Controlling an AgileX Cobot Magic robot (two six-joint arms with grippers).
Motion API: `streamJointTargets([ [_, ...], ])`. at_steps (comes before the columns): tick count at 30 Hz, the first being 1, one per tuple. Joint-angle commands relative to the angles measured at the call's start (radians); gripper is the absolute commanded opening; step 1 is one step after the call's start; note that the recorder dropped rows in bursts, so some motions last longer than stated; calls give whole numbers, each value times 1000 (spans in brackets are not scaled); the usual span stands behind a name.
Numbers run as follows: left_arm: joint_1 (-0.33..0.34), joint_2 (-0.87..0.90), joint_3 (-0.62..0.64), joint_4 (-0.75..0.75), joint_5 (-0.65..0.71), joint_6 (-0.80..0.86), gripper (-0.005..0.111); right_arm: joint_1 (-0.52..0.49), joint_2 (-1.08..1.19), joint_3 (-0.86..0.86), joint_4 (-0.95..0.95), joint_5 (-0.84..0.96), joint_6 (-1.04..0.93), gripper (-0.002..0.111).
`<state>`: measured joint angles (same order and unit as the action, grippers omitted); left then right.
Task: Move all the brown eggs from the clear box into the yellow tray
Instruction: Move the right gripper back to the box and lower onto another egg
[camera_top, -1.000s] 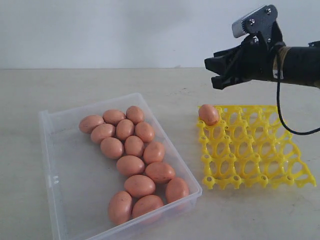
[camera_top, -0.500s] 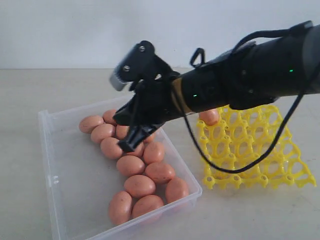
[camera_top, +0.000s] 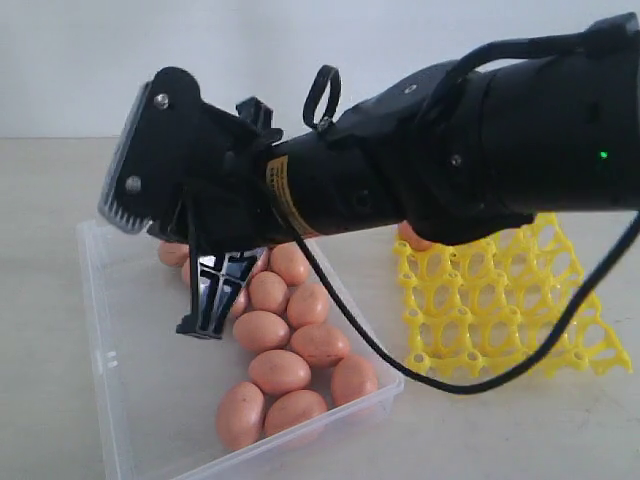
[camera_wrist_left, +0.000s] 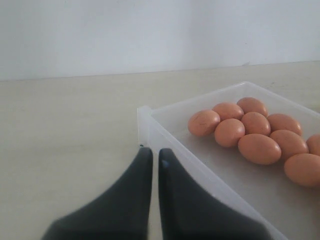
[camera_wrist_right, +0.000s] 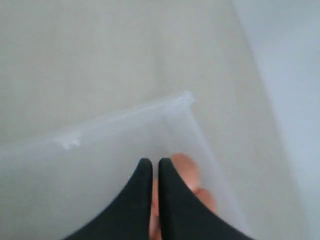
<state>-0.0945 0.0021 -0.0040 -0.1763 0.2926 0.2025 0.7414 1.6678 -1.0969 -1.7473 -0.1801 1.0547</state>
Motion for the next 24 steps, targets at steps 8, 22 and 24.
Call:
streamJointTargets([
  [8,-6,-2,4,2,-9,1,4,55,-42,-35,943,1307,-902,0],
  [22,-6,-2,4,2,-9,1,4,-87,169,-529,1960,1401,-1677,0],
  [24,-6,-2,4,2,-9,1,4,-120,235,-576,2032,1401,-1741,0],
])
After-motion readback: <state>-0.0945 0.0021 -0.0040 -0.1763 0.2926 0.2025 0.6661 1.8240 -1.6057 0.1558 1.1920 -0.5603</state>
